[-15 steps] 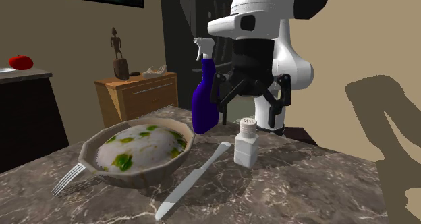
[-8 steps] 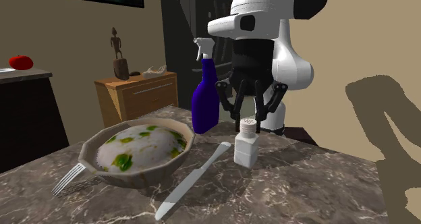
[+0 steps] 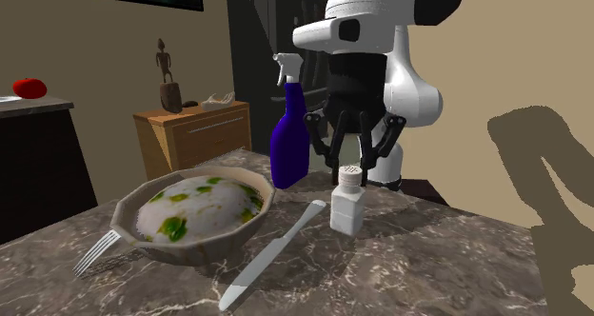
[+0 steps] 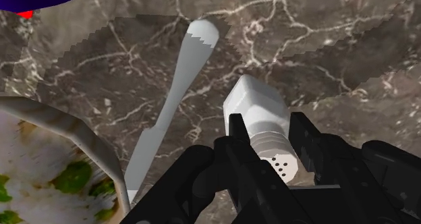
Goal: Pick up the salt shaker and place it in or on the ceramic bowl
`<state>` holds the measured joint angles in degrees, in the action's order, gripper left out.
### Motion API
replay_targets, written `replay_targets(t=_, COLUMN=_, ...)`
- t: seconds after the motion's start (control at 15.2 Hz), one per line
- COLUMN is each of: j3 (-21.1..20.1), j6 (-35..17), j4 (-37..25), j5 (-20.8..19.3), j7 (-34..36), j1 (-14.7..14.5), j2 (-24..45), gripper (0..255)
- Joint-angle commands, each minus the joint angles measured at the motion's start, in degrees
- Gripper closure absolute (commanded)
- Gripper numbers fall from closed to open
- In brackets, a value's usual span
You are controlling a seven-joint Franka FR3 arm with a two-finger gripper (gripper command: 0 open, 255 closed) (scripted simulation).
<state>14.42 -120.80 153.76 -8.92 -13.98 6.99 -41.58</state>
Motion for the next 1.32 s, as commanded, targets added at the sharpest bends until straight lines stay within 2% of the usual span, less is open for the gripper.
replay_targets(t=0.0, j3=-0.2, j6=1.3, j4=-1.0, j5=0.2, j7=0.0, j1=-0.1, j2=-0.3, gripper=255)
replay_targets(t=1.25, j3=-2.1, j6=16.3, j4=-15.1, j5=1.8, j7=0.0, j1=-0.9, j2=-1.2, gripper=255)
